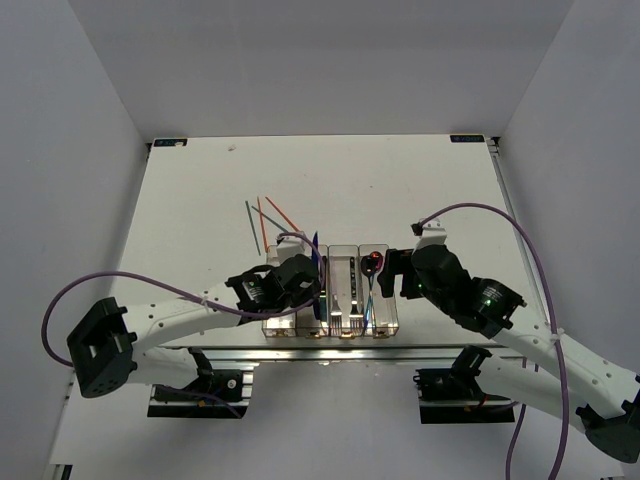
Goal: Sort the eating utensils into containers
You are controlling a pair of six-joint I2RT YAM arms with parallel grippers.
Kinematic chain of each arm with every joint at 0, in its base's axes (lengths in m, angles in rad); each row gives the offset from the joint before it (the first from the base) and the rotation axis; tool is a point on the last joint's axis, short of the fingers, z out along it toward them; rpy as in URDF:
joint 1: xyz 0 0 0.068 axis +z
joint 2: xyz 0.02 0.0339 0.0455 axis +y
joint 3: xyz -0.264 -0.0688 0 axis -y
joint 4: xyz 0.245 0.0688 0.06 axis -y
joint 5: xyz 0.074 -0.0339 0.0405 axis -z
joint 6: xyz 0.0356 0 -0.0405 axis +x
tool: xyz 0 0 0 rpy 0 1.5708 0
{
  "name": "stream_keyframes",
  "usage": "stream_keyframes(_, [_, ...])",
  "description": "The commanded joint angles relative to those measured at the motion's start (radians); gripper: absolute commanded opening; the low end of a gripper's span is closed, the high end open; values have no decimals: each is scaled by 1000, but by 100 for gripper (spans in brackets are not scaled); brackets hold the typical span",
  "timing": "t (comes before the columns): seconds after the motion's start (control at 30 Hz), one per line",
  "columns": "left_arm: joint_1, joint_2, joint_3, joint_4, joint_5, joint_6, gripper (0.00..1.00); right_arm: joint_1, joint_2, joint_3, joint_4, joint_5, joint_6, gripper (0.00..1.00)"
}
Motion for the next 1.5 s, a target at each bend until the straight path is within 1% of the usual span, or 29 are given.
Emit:
stream_keyframes(0.0, [-16, -20, 3, -3, -30, -10, 31, -2, -1, 33, 38, 6, 1, 89])
stream_keyframes(0.03, [-19, -25, 6, -24, -37, -12, 40, -2, 0, 36, 38, 8, 0, 89])
stream_keyframes(0.1, [-20, -45, 8, -35, -47, -6, 49, -2, 2, 38, 38, 9, 0, 89])
stream_keyframes(0.13, [-22, -56, 12, -56, -59, -9, 59, -2, 3, 36, 38, 5, 0, 89])
stream_keyframes(0.17, [-22, -66, 14, -61, -66, -4, 65, -2, 3, 36, 41, 5, 0, 89])
stream_keyframes(0.2, [-22, -88, 17, -62, -81, 4, 91, -2, 6, 38, 43, 5, 0, 89])
stream_keyframes(0.23, [-22, -94, 28, -96, -96, 7, 98, -2, 9, 36, 43, 2, 0, 89])
stream_keyframes(0.3, [-22, -108, 70, -124, -125, 17, 98, -2, 12, 39, 47, 0, 0, 89])
stream_keyframes(0.33, [-22, -111, 89, -163, -179, 17, 98, -2, 15, 39, 50, -1, 0, 89])
stream_keyframes(0.4, [-19, -108, 155, -190, -243, 36, 98, -2, 22, 42, 55, -1, -3, 89])
stream_keyframes(0.43, [-2, -87, 184, -246, -320, 33, 98, -2, 31, 42, 61, -4, -3, 89])
stream_keyframes(0.47, [19, -73, 245, -263, -345, 36, 98, -2, 35, 42, 66, -5, -6, 89])
stream_keyframes(0.5, [47, -56, 273, -276, -360, 43, 98, -2, 41, 44, 72, -6, -10, 89])
stream_keyframes(0.53, [129, -24, 297, -297, -375, 48, 98, -2, 55, 45, 81, -9, -10, 90])
stream_keyframes(0.6, [243, 9, 339, -286, -371, 76, 98, -2, 68, 44, 90, -9, -13, 89])
stream_keyframes(0.63, [379, 32, 351, -282, -351, 101, 98, -2, 84, 44, 96, -12, -14, 89])
stream_keyframes(0.7, [501, 108, 376, -256, -275, 160, 98, -2, 98, 45, 102, -18, -17, 89])
stream_keyframes(0.73, [598, 140, 387, -228, -242, 186, 98, -2, 107, 45, 104, -20, -19, 89])
stream_keyframes(0.77, [634, 214, 399, -224, -195, 198, 97, -2, 111, 42, 112, -21, -20, 89])
stream_keyframes(0.8, [686, 255, 429, -208, -172, 229, 96, -2, 114, 39, 119, -23, -26, 89])
stream_keyframes(0.87, [720, 344, 466, -202, -98, 254, 90, -2, 118, 32, 127, -28, -29, 89])
stream_keyframes(0.9, [730, 422, 479, -182, -21, 295, 87, -2, 120, 27, 136, -32, -31, 89])
stream_keyframes(0.97, [745, 499, 546, -187, 9, 306, 83, -4, 123, 12, 144, -37, -36, 89])
stream_keyframes(1.0, [748, 560, 567, -190, 28, 318, 79, -4, 124, 9, 148, -38, -37, 89])
stream_keyframes(1.07, [759, 598, 598, -187, 58, 327, 74, -4, 132, -4, 149, -44, -42, 89])
stream_keyframes(1.17, [773, 625, 598, -158, 101, 326, 74, -5, 132, -19, 158, -54, -45, 89])
stream_keyframes(1.27, [777, 644, 595, -144, 104, 323, 74, -7, 132, -33, 171, -60, -46, 89])
stream_keyframes(1.37, [780, 673, 606, -161, 94, 320, 71, -7, 134, -34, 172, -58, -51, 89])
stream_keyframes(1.47, [784, 673, 586, -145, 89, 317, 70, -7, 134, -38, 178, -58, -51, 89])
